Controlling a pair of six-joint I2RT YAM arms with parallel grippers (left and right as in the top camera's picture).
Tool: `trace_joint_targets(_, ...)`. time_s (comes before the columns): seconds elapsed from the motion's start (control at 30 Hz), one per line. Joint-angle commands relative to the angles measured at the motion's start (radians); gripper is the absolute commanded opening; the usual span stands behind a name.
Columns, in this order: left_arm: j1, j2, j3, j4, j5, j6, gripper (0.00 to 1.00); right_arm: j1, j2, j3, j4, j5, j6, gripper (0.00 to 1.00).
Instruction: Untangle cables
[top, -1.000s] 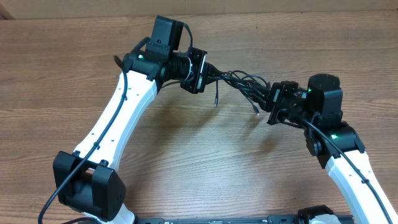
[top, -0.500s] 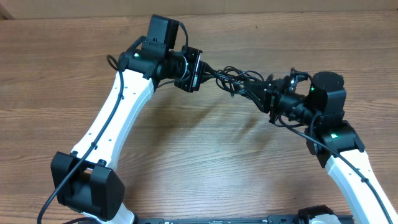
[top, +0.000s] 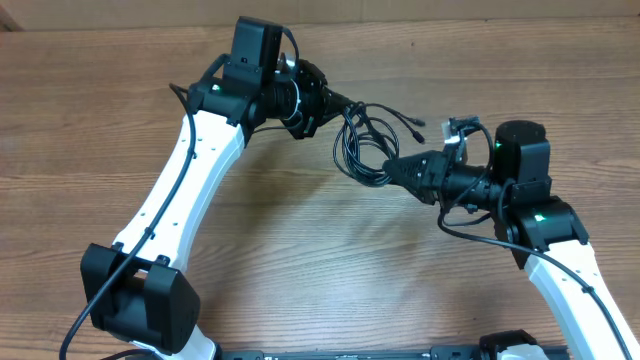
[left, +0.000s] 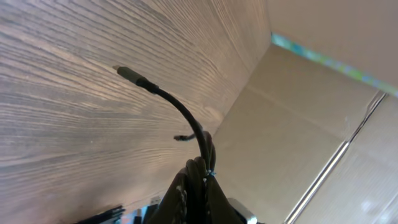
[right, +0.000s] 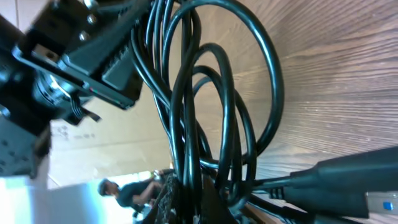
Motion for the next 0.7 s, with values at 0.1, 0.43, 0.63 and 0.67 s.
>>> trace_joint_targets(0.1,0.028,0.001,0.011,0.091,-0.103,0.228,0.04,0.001,-0.014,0.023,-0.039,-0.143,-0.259,0.06)
trace_joint_targets(0.43,0.028,0.001,0.011,0.117,-0.095,0.486,0.04,0.001,-0.014,0.022,-0.137,-0.158,-0.467,0.45)
trace_joint_targets(0.63,0.025,0.001,0.011,0.106,-0.096,0.401,0.04,0.000,-0.014,0.022,-0.128,-0.082,-0.249,0.94)
trace_joint_targets(0.67,0.025,0.001,0.011,0.106,-0.097,0.367,0.04,0.000,-0.014,0.022,-0.127,-0.067,-0.203,0.96)
